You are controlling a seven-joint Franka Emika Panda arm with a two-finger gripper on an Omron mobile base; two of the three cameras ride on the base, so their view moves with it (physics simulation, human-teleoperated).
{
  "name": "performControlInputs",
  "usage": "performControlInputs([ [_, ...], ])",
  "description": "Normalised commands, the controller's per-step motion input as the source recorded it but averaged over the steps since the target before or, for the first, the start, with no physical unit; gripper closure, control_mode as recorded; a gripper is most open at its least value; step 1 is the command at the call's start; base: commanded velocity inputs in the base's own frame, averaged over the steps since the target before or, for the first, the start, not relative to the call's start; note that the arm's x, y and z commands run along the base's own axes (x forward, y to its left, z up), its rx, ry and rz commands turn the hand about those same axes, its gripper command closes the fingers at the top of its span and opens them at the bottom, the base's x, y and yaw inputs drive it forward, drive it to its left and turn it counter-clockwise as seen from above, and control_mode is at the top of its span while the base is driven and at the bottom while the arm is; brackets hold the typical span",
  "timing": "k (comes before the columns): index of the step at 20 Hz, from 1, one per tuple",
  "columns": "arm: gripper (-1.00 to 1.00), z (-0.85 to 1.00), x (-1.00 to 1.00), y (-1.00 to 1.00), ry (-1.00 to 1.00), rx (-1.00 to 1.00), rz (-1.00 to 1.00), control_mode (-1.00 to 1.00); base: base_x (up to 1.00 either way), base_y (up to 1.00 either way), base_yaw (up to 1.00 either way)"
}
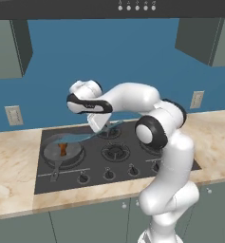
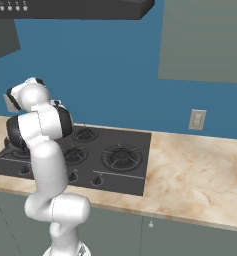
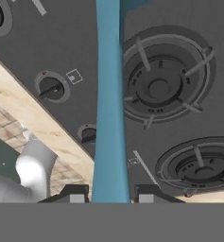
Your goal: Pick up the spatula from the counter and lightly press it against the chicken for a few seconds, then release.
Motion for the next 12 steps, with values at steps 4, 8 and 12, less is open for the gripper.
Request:
performControlInputs([
  [4, 1.00, -0.03, 0.18, 0.16, 0.00, -0.03, 0.00, -1.00, 0.00, 0.00, 0.00],
  [8, 1.00, 0.00, 0.24, 0.10, 0.00, -0.03, 0.00, -1.00, 0.00, 0.00, 0.00],
  [12, 1.00, -0.07, 0.17, 0.10, 0.00, -0.03, 0.00, -1.00, 0.00, 0.00, 0.00],
])
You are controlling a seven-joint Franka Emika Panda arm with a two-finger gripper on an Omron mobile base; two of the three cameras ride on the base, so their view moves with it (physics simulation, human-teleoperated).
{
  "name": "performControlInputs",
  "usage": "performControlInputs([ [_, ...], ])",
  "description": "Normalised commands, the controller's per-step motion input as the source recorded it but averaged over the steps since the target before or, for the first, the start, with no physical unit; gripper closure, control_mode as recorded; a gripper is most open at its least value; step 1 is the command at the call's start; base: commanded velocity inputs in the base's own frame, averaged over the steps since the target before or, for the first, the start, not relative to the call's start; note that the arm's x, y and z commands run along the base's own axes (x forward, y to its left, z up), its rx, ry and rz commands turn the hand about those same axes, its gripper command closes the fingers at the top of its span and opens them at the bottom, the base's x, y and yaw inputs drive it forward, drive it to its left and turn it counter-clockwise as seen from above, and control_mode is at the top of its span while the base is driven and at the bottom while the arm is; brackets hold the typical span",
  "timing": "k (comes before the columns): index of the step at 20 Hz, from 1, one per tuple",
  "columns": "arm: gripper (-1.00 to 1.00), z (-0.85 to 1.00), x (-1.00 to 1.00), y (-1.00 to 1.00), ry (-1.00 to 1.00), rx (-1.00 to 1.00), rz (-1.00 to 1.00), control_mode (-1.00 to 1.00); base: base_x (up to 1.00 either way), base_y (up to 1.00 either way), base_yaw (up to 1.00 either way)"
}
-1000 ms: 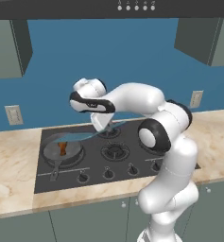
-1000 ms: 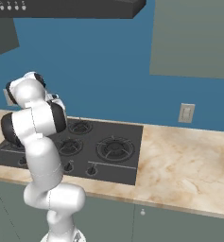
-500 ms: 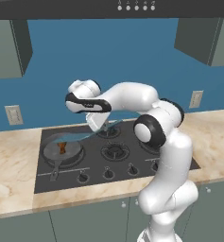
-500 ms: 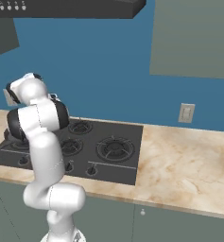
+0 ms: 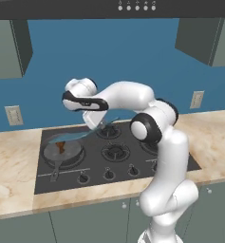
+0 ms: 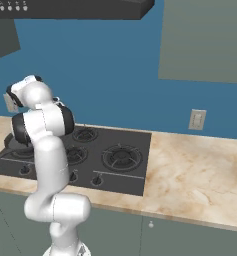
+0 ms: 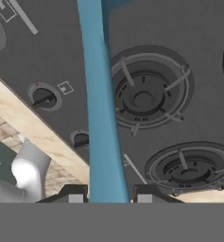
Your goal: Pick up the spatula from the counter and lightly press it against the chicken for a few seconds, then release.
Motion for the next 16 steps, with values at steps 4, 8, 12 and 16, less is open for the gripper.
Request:
performControlInputs([
  [4, 1.00, -0.11, 0.03, 0.04, 0.00, -0.03, 0.00, -1.00, 0.00, 0.00, 0.00],
  [8, 1.00, -0.04, 0.00, 0.00, -0.01, -0.02, 0.00, -1.00, 0.00, 0.00, 0.00],
  [12, 1.00, -0.03, 0.00, 0.00, -0.01, -0.01, 0.00, -1.00, 0.00, 0.00, 0.00],
  [16, 1.00, -0.03, 0.00, 0.00, -0.02, -0.01, 0.00, -1.00, 0.00, 0.00, 0.00],
])
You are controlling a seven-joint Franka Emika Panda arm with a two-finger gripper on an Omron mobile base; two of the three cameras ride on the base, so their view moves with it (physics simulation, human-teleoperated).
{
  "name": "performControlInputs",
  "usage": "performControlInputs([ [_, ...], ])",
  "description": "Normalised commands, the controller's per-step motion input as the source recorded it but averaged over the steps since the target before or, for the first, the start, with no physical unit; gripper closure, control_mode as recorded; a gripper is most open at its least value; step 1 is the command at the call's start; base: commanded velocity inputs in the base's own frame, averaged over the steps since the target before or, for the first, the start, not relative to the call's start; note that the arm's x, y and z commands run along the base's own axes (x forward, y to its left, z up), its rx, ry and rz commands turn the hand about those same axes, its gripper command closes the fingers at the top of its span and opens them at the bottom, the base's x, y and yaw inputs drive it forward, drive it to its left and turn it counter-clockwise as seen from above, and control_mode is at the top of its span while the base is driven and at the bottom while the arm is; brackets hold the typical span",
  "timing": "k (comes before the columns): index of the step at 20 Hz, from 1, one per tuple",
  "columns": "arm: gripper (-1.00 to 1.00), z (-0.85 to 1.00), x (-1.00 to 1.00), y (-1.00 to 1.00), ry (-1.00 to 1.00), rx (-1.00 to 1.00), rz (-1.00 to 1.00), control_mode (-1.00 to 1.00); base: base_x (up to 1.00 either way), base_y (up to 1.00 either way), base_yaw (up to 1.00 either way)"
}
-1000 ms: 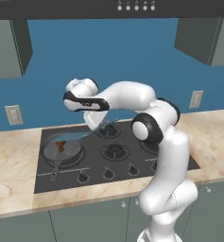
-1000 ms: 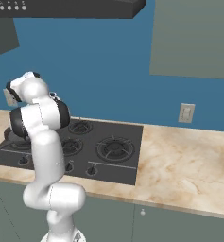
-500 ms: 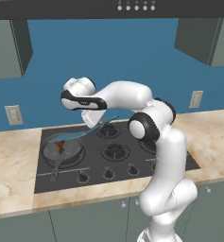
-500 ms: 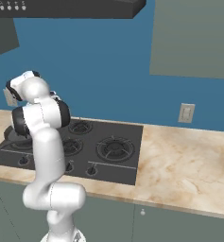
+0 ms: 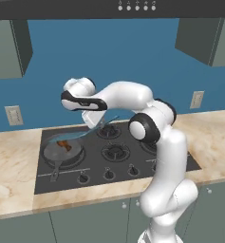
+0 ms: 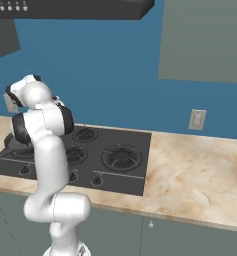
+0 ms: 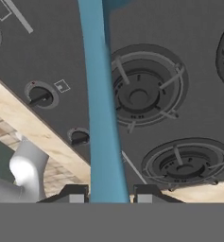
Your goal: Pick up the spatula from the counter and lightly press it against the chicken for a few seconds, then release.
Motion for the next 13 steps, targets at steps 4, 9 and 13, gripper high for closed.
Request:
performControlInputs([
  [4, 1.00, -0.02, -0.02, 0.00, -0.02, -0.01, 0.00, -1.00, 0.00, 0.00, 0.00],
  [9, 1.00, 0.00, -0.13, 0.00, -0.04, 0.00, 0.00, -1.00, 0.00, 0.00, 0.00],
  [13, 1.00, 0.00, -0.21, 0.00, -0.06, 0.00, 0.00, -1.00, 0.00, 0.00, 0.00],
])
